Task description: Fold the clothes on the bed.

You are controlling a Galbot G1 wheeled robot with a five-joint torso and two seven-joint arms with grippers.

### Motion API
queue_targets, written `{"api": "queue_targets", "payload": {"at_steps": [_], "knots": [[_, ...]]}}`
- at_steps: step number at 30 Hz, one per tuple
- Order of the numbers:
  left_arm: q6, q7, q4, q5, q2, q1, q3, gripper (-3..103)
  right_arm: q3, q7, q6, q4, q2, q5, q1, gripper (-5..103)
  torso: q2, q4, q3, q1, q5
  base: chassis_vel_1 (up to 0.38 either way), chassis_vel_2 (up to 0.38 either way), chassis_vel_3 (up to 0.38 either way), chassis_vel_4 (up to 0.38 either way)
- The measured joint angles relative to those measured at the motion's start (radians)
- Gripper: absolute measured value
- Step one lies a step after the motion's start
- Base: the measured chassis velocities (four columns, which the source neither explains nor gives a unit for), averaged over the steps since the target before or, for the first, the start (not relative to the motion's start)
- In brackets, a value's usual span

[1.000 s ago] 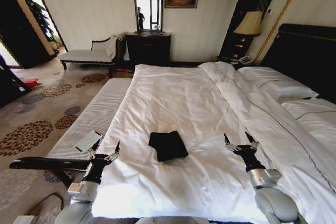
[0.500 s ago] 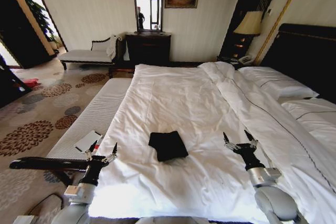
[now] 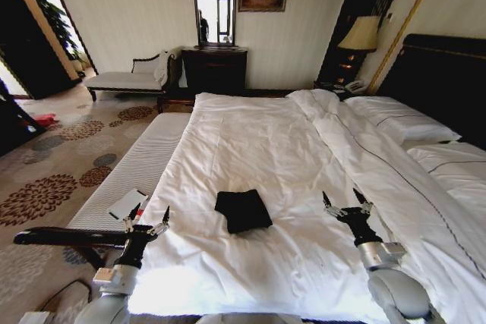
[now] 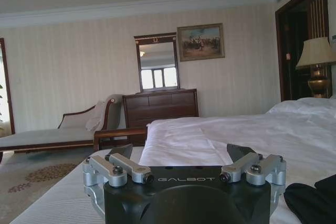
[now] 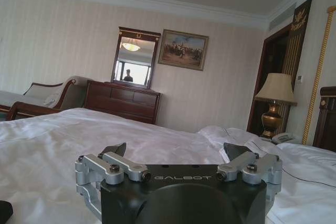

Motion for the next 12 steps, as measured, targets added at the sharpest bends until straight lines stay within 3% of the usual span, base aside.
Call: {"api": "queue_targets", "payload": {"at_steps": [12], "knots": [[0.001, -0.001, 0.0, -0.001, 0.0, 0.0, 0.0, 100, -0.001, 0.001, -0.001, 0.0, 0.0, 0.001, 0.001, 100, 0.0, 0.0, 0.0, 0.0, 0.0, 0.0, 0.0, 0.0, 0.0]]}}
